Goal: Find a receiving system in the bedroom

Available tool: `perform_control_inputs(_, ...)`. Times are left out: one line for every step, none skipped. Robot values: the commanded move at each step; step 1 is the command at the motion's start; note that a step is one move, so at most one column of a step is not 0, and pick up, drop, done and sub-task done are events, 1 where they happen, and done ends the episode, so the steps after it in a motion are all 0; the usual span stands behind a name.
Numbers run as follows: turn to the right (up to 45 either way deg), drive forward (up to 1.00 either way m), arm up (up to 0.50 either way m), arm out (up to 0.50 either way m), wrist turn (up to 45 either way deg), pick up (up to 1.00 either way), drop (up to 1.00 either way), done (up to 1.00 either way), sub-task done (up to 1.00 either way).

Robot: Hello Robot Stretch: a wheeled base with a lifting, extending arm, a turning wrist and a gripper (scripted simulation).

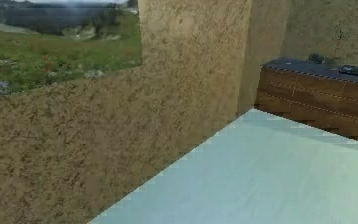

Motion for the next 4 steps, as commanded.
perform_control_inputs(45.0, 0.0, 0.0, 0.0, 0.0, 0.0, 0.0, 0.0, 0.0)
perform_control_inputs(45.0, 0.0, 0.0, 0.0, 0.0, 0.0, 0.0, 0.0, 0.0)
perform_control_inputs(42.0, 0.0, 0.0, 0.0, 0.0, 0.0, 0.0, 0.0, 0.0)
perform_control_inputs(0.0, 0.15, 0.0, 0.0, 0.0, 0.0, 0.0, 0.0, 0.0)
